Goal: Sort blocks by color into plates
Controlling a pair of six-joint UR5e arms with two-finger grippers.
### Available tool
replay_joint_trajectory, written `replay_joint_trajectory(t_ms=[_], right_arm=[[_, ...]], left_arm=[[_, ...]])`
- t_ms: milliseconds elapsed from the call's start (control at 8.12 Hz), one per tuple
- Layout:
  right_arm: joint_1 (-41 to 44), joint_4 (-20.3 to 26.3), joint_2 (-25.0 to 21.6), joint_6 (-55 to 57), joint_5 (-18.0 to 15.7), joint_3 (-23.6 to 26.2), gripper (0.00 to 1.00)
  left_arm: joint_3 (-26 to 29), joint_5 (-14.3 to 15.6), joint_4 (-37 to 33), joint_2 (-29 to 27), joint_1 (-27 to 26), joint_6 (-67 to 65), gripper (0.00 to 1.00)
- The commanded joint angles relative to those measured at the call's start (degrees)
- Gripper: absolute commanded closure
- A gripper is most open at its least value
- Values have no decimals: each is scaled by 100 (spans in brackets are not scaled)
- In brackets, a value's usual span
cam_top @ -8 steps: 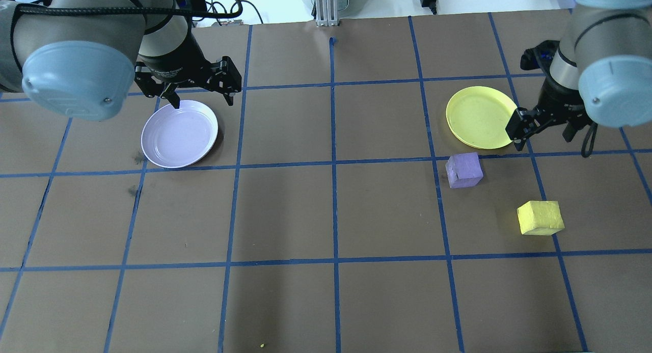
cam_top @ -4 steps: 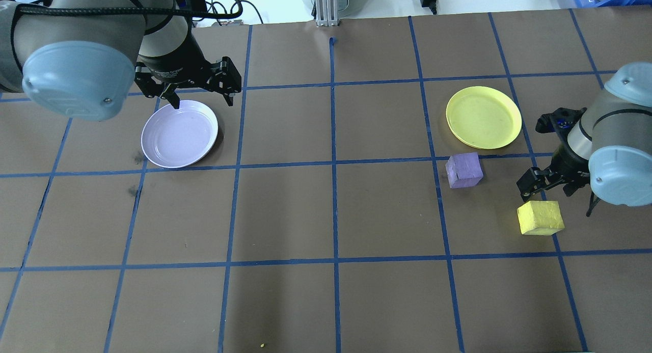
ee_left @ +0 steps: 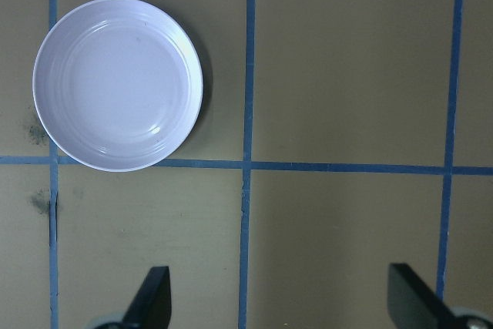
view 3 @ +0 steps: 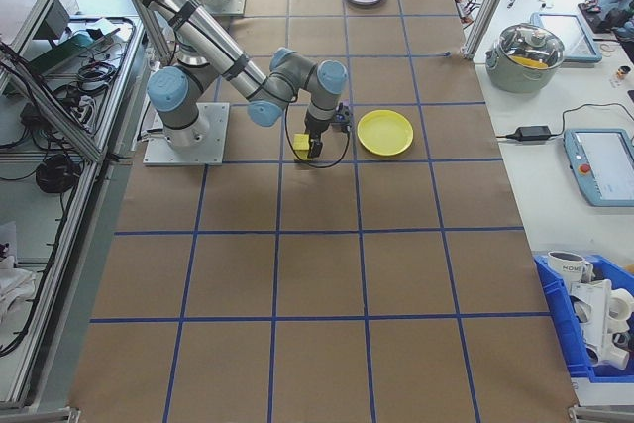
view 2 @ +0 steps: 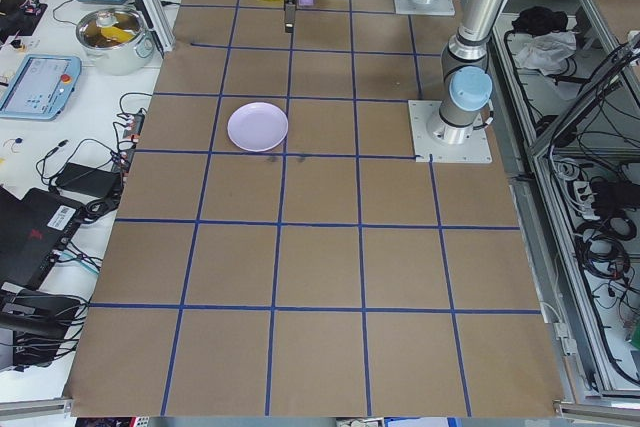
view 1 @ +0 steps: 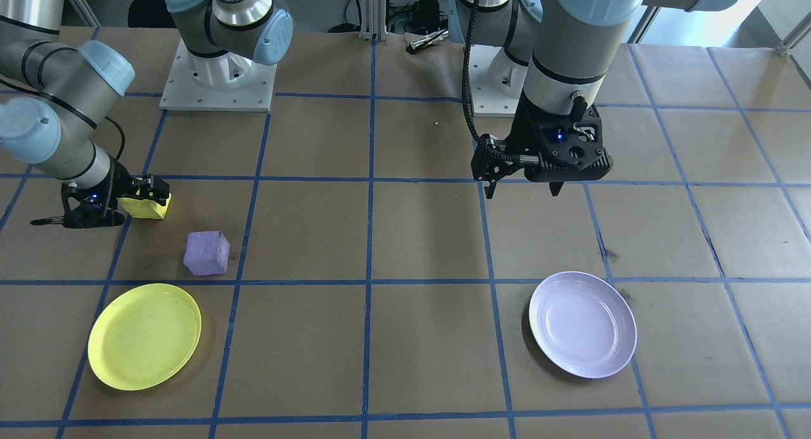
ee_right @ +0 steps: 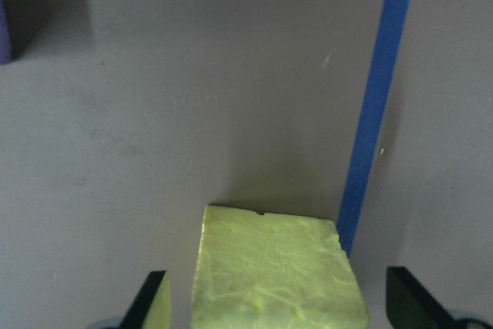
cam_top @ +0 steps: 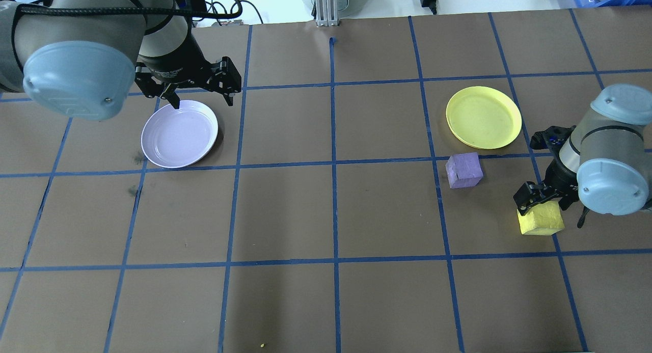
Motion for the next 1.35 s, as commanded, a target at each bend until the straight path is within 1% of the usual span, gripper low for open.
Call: replay_joint_trajectory(t_ms=[0,123,246,369,492,615,738,862,985,1108,1231], right_arm=[[-4,-81,97,133,-159,36,29],[-4,-20,88,186,-151,36,57],[-4,137,80,273,-133,18,64],[-4,382,19,318,-107,-34,69],[5,402,-17,336,-107,-304,70],[66,1012,-17,362,-46,-1038,69],[275,1757,192,527,112,-2072,67],[608,2035,777,616,183,-3100,66],[873,2211,1366,739,192,-3876,66],[1110,2222,1841,827,201,-4371,66],[1321,2144,2142,932,218,-4463,66]], left_arm=[[0,-4,8,-19,0,-6,0],[0,5,-1,-2,0,3,0],[0,-4,-1,-1,0,3,0],[0,5,-1,-1,0,3,0],[0,-4,-1,-1,0,3,0],[0,5,-1,-1,0,3,0],[0,-4,-1,-1,0,3,0],[0,5,-1,-1,0,3,0],[0,5,-1,-1,18,3,0],[0,5,-1,-1,35,3,0],[0,-4,-1,-19,36,3,0]])
